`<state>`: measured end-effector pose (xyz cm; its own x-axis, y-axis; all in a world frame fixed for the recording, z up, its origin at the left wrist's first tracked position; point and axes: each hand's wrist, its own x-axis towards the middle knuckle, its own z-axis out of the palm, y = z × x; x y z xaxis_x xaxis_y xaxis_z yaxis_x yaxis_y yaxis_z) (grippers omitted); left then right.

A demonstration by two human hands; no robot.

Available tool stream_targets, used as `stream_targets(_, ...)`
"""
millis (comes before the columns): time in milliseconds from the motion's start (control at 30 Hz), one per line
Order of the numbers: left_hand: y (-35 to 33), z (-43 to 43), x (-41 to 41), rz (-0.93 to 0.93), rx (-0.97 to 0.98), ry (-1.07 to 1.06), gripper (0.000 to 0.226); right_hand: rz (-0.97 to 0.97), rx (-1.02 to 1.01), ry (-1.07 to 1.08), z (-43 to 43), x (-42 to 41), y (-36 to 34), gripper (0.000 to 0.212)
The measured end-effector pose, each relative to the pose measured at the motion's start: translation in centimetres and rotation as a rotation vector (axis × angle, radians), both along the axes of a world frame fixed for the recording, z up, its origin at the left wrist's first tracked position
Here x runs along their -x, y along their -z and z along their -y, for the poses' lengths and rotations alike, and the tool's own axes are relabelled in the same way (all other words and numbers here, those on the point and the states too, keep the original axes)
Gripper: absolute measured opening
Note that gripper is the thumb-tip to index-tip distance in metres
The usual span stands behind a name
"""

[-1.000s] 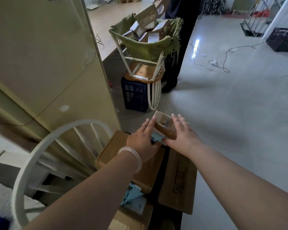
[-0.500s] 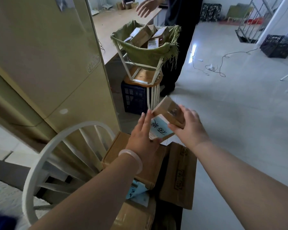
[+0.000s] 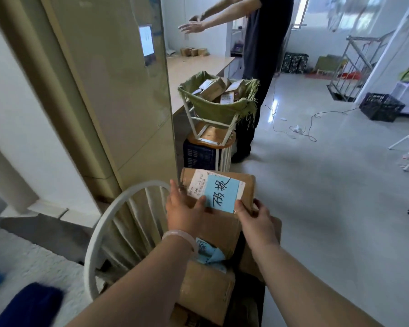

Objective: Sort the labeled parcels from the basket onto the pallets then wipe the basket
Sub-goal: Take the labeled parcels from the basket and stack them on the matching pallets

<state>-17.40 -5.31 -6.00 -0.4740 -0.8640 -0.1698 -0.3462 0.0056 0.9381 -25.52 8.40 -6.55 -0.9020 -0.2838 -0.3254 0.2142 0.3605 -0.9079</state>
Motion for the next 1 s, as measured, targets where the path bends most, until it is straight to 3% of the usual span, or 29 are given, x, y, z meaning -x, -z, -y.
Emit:
stream_targets(167, -1.2, 1.9, -5.6, -0.032, 0.03, -0.044, 0.082, 0.16, 0.096, -0.057, 2.0, -4.6, 0.5, 0.077)
stream_targets(233, -1.4, 2.9, -7.8, -0.036, 0.038, -0.059, 0.084, 0.167, 0.068, -0.121, 2.9, -6.2, 0.1, 0.089)
stream_targets(333, -1.9, 4.0, -10.9, -0.064, 0.02, -0.088, 0.083, 0.132, -0.002, -0.2, 3.7, -7.9, -1.3, 0.086)
stream_targets(433, -2.6, 4.9, -13.9, -0.093, 0.041, -0.135, 0.074, 0.086, 0.018, -0.263, 4.8, -8.6, -1.9, 0.11)
stream_targets(700, -4.2, 7.1, -21.8, -0.122, 0.151, -0.223, 0.067, 0.009, -0.043, -0.447, 8.0, -14.7, -3.1, 0.049)
stream_targets(1000, -4.3, 7.7, -30.5, -0.001, 0.21, -0.132, 0.1, 0.151, 0.099, -0.463, 12.9, -23.2, -3.5, 0.039)
